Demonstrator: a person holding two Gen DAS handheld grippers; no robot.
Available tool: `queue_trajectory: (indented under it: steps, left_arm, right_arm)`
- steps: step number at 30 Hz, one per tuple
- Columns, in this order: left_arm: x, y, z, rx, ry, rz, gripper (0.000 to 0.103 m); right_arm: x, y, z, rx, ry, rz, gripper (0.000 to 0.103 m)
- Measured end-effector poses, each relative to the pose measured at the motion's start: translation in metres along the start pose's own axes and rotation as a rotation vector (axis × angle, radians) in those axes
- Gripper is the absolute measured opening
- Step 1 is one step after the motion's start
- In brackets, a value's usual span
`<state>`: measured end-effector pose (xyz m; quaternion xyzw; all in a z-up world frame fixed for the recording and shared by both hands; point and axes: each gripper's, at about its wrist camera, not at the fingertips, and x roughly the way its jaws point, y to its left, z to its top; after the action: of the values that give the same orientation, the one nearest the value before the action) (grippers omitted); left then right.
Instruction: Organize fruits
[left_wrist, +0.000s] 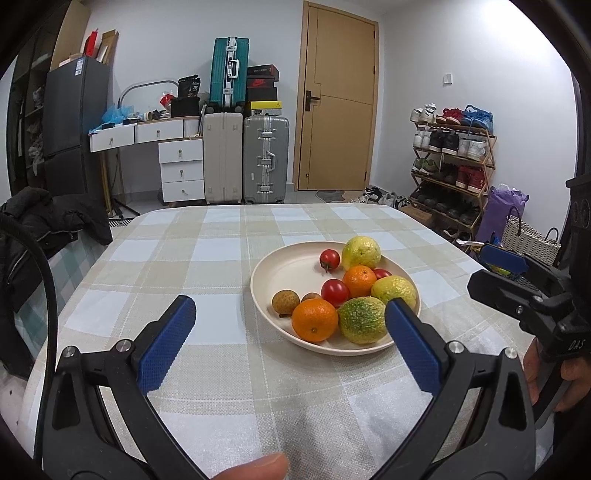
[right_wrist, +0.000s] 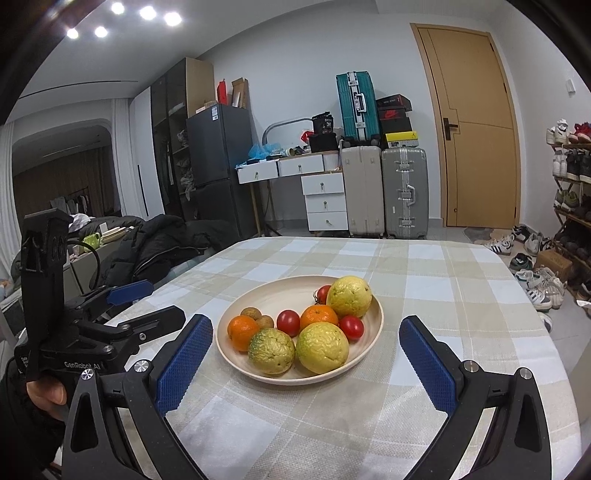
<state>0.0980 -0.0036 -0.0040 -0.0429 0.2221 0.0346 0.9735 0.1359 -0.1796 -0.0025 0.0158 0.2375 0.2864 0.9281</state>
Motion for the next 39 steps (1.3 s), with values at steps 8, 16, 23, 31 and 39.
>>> queue_trajectory:
  steps: [8, 16, 23, 31, 39]
  left_arm:
    - [-0.0043, 0.0, -0.0001, 0.004, -0.009, -0.002, 0.102]
    - [-0.0058, -0.001, 0.0, -0.002, -0.009, 0.0, 0.102]
    - [-0.0065, -0.0016, 0.0, -0.003, -0.01, 0.005, 0.102]
    - [-0.0036, -0.0011, 0.0006, -0.007, -0.01, 0.003, 0.102]
    - [-0.0029, -0.0004, 0.0017, -0.013, -0.009, 0.009, 0.102]
  right_arm:
    - [-0.0002, 0.0012, -0.0004, -0.001, 0.003, -0.006, 0.103]
    - [-0.0019, -0.0016, -0.0007, 0.011, -0.004, -0.005, 0.103]
    - [-0.0036, -0.0033, -0.0003, 0.02, -0.014, -0.007, 0.103]
    - [-0.0063, -0.0026, -0.0014, 0.021, -0.018, -0.01, 0.103]
    - [-0.0059, -0.0022, -0.0015, 0.02, -0.019, -0.01, 0.103]
